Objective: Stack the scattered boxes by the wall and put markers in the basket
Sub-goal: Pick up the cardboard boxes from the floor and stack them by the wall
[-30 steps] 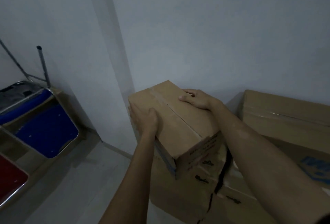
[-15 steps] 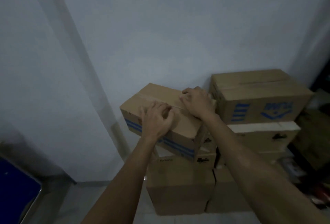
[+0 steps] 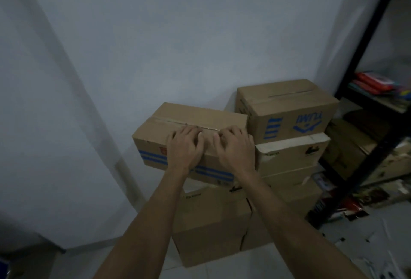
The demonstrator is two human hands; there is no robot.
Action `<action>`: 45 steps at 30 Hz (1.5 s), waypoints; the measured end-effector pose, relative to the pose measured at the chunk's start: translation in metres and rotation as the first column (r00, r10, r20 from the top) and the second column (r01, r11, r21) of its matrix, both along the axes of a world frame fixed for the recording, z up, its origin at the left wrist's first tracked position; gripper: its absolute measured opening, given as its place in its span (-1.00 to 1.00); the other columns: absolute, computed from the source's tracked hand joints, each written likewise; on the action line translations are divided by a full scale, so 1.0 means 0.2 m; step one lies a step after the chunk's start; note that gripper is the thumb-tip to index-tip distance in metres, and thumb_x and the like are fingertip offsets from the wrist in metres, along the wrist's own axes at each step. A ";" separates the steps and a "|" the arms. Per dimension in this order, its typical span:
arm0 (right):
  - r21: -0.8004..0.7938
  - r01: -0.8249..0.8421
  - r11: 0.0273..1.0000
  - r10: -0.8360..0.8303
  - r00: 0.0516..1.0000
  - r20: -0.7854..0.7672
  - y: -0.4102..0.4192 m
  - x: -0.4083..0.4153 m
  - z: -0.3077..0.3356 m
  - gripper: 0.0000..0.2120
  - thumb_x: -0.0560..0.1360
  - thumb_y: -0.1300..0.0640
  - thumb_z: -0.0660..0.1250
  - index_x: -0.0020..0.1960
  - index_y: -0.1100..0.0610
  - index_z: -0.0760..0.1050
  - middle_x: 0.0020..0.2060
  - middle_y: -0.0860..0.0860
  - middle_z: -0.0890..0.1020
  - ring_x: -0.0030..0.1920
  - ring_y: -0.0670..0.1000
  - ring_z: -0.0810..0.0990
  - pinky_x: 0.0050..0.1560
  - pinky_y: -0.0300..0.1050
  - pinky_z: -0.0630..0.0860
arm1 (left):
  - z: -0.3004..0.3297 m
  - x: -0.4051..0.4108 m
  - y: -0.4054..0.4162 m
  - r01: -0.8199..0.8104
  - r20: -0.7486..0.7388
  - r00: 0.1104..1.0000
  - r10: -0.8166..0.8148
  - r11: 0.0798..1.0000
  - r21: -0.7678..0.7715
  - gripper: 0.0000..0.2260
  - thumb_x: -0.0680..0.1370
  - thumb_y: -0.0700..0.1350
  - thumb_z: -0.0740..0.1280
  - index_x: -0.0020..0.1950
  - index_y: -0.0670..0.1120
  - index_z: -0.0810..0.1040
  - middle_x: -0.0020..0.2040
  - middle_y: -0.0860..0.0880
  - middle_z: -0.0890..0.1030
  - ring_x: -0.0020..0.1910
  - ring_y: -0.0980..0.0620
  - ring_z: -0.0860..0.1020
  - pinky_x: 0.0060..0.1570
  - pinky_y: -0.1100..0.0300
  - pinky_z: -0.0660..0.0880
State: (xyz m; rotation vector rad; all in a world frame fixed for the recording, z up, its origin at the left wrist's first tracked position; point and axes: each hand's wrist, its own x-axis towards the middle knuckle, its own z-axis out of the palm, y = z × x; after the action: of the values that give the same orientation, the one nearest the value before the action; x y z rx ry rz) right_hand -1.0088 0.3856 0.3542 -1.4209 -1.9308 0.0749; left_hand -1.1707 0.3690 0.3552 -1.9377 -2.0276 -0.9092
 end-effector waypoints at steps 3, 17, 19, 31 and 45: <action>0.065 0.000 0.998 -0.003 0.999 0.033 0.13 0.06 0.00 -0.70 0.60 -0.09 0.16 -0.06 0.02 0.60 -0.08 -0.04 0.61 -0.04 0.04 0.52 -0.06 -0.05 0.38 | -0.02 -0.01 0.04 0.009 -0.104 0.995 -0.011 1.000 -0.022 -0.61 0.62 0.09 0.09 0.30 0.03 0.57 0.32 0.08 0.56 0.37 0.07 0.44 0.32 0.05 0.30; 0.297 -0.044 0.954 -0.063 0.938 0.340 0.86 0.31 0.08 -0.55 0.66 -0.10 0.10 -0.12 0.05 0.69 -0.17 0.00 0.70 -0.11 0.08 0.56 0.01 0.02 0.38 | -0.05 0.21 0.57 -0.193 -0.171 0.962 0.214 0.972 0.132 -0.64 0.60 0.15 0.15 0.09 0.01 0.67 0.12 0.06 0.67 0.14 0.02 0.58 0.06 0.05 0.45; 0.294 -0.059 0.954 -0.036 0.951 0.308 0.92 0.31 0.08 -0.55 0.66 -0.10 0.10 -0.13 0.06 0.68 -0.18 0.01 0.69 -0.14 0.09 0.58 -0.09 -0.01 0.38 | -0.06 0.24 0.61 -0.211 -0.161 0.959 0.232 0.967 0.141 -0.63 0.61 0.14 0.12 0.08 0.01 0.67 0.12 0.06 0.67 0.14 0.03 0.58 0.05 0.05 0.46; 0.238 -0.075 0.968 0.022 0.975 0.219 0.94 0.31 0.05 -0.61 0.66 -0.02 0.12 -0.09 0.10 0.66 -0.16 0.03 0.67 -0.14 0.09 0.57 -0.10 -0.01 0.42 | -0.06 0.26 0.62 -0.238 -0.153 0.955 0.253 0.965 0.110 -0.68 0.60 0.05 0.16 0.14 -0.01 0.65 0.15 0.04 0.67 0.16 0.02 0.59 0.13 0.06 0.49; -0.026 -0.178 0.984 0.180 0.976 0.121 0.62 0.70 0.04 -0.67 0.63 -0.07 0.10 0.28 -0.01 0.50 0.22 0.05 0.52 0.27 0.09 0.39 0.26 0.04 0.30 | 0.10 0.60 0.15 -0.074 -0.119 0.991 0.062 0.992 -0.102 -0.71 0.60 -0.01 0.19 0.29 0.04 0.52 0.21 0.06 0.55 0.26 -0.01 0.43 0.31 0.05 0.30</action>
State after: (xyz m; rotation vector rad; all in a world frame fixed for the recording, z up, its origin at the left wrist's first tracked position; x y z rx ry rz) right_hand -0.8697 0.5095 0.3624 -1.2846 -2.1614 0.0877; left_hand -1.0510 0.3998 0.3755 -1.9128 -2.0999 -0.6704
